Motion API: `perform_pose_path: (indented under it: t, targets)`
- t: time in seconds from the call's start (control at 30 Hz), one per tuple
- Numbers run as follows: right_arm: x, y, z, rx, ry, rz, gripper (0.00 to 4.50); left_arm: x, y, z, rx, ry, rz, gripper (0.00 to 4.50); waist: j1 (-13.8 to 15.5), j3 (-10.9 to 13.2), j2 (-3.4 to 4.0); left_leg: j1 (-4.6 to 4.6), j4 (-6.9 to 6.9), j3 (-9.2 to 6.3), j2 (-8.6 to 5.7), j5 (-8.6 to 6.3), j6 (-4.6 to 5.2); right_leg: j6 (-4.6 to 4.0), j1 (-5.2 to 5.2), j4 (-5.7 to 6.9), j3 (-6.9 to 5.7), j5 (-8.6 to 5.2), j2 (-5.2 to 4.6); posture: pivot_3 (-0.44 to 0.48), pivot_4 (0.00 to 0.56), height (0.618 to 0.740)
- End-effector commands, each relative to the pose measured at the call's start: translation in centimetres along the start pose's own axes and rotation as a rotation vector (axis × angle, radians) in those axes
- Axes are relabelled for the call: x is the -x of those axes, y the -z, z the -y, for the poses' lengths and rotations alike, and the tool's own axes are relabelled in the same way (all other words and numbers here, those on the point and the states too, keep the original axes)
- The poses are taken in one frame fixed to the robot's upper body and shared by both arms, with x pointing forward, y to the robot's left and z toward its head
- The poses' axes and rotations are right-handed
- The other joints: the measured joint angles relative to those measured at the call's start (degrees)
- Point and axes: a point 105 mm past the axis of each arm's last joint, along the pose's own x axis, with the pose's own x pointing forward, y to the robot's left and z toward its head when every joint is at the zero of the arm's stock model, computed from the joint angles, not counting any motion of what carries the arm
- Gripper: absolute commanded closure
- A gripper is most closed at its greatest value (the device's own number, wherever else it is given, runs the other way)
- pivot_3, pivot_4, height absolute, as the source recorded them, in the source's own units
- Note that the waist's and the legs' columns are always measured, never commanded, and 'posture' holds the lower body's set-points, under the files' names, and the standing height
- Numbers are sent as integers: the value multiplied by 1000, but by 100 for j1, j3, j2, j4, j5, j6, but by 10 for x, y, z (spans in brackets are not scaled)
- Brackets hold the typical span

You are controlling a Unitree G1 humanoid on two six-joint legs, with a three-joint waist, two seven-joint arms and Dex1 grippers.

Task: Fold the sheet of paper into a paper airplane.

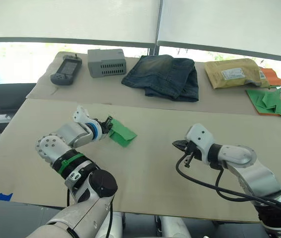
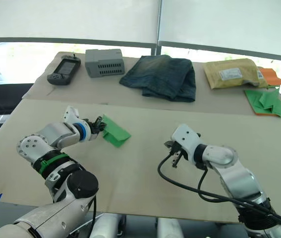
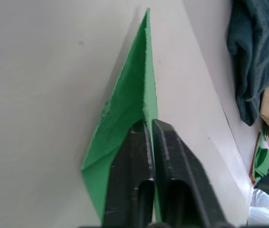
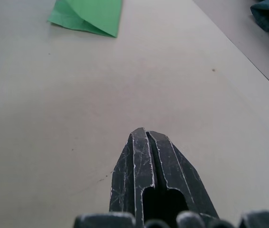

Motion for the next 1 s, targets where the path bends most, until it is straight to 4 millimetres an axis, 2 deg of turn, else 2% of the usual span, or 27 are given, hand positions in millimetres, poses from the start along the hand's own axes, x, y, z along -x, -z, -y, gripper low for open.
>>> perform_pose_path:
  t: [0.03,0.2,0.27,0.3,0.4,0.5,0.6,0.73,0.83,0.93,0.97,1.0]
  targets:
    - [3,-14,7,40,33,52,4500,-25,79,52,51,197,-226,2737,0,1,-1,0,0,0,1,0,0,-1,0,0,0,0,0,0,150,728]
    - [0,-17,5,42,24,64,4500,-21,78,54,39,228,-240,1018,0,2,-3,2,0,0,1,1,-3,-2,0,2,0,1,1,0,150,728]
    - [-2,-20,3,40,8,79,4500,-16,71,54,3,254,-234,253,-1,3,-5,2,0,-1,1,1,-4,-3,0,3,0,2,1,0,150,728]
    - [-3,-22,1,34,-3,89,4500,-13,64,50,-22,262,-222,18,0,3,-5,1,0,-1,1,2,-5,-4,-1,3,0,2,1,0,150,728]
    - [-8,-28,-8,15,-49,128,4500,2,44,41,-108,308,-214,18,-2,1,-2,6,0,-6,0,1,-8,-5,2,8,5,3,-3,0,150,728]
    - [-16,-42,-15,-43,-72,215,4500,26,22,25,-245,326,-225,18,-121,5,-9,11,-1,-19,6,-2,-13,-17,-7,19,15,10,3,0,150,728]
    - [-26,-50,-25,-66,-124,251,3564,54,4,8,-362,314,-254,0,-262,10,-16,14,-10,-26,22,8,-31,-36,-28,42,14,18,25,0,150,728]
    - [-38,-54,-33,-44,-165,259,2160,86,-9,1,-453,298,-293,0,-177,11,-12,42,-20,-25,13,11,-36,-56,-22,80,12,-6,13,0,150,728]
    - [-54,-65,-29,-13,-137,289,1128,108,-24,-11,-527,230,-260,0,-128,14,-20,43,-19,-15,11,12,-36,-52,-12,70,3,-8,7,0,150,728]
    - [-70,-73,-27,0,-130,308,103,126,-38,-18,-713,121,-133,0,-117,15,-22,36,-19,1,13,12,-36,-60,-22,66,-2,-12,10,0,150,728]
    - [-74,-76,-27,-8,-132,317,41,127,-44,-23,-811,57,-65,0,-108,15,-23,35,-22,5,11,12,-37,-65,-23,67,-4,-15,9,0,150,728]
    - [-78,-79,-27,-18,-133,325,41,126,-57,-24,-917,29,79,0,-117,14,-24,36,-27,8,12,14,-41,-71,-26,67,-4,-20,9,0,150,728]
